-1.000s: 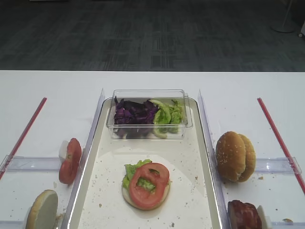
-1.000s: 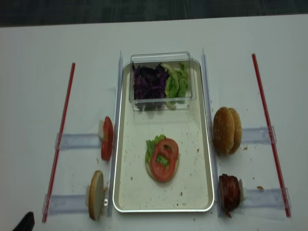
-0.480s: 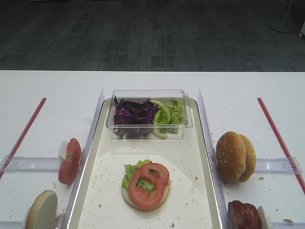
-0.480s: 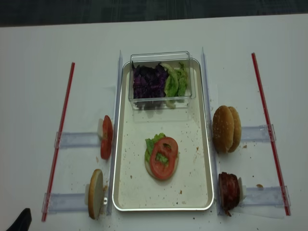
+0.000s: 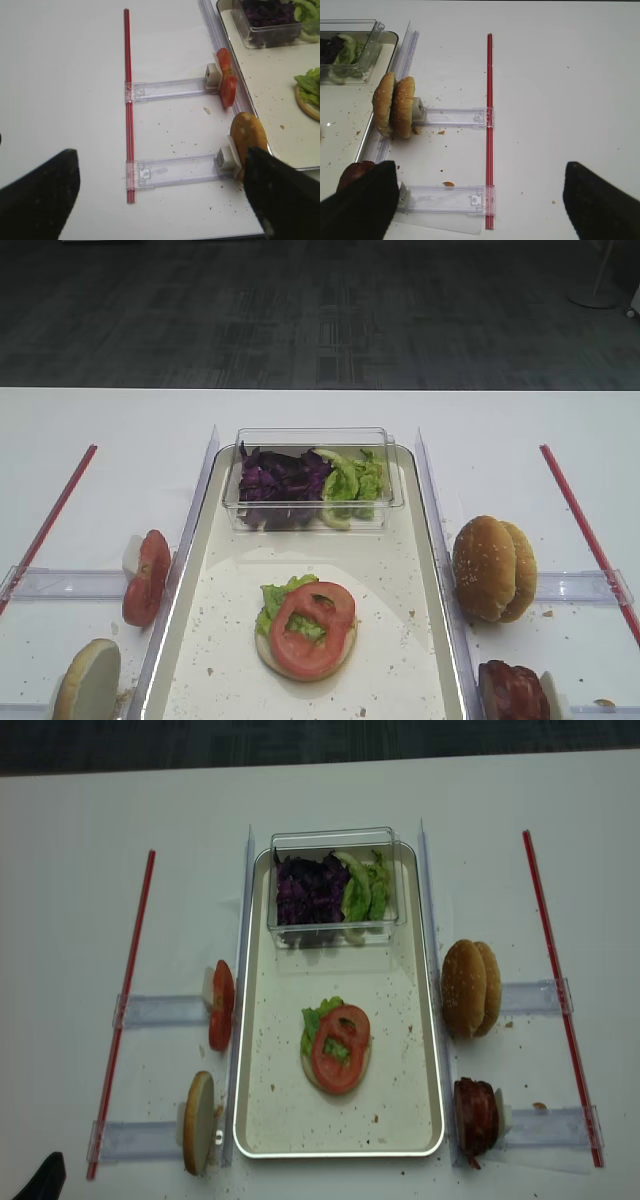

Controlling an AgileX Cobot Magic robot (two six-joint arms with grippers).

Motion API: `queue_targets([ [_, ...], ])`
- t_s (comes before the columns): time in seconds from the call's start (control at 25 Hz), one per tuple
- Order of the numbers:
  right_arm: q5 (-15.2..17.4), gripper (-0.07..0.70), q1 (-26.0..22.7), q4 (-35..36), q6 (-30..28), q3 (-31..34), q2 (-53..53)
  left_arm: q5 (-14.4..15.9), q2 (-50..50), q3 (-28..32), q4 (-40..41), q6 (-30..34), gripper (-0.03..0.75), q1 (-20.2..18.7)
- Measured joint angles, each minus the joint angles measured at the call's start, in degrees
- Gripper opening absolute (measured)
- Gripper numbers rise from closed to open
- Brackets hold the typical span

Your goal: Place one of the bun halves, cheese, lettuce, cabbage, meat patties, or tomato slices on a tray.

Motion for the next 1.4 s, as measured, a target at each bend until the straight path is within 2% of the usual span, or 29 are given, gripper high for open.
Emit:
queue_targets([
  [0.64,0.0,0.678,0.0,0.0,0.0,0.0,0.0,-0.1,0.0,0.0,0.0,0.0,0.611,0.0],
  [1.0,0.0,0.678,0.0,0.0,0.0,0.0,0.0,-0.2,0.0,0.0,0.0,0.0,0.611,2.7],
  [1.4,0.0,0.678,0.0,0.0,0.0,0.0,0.0,-0.2,0.0,0.0,0.0,0.0,0.611,2.8],
])
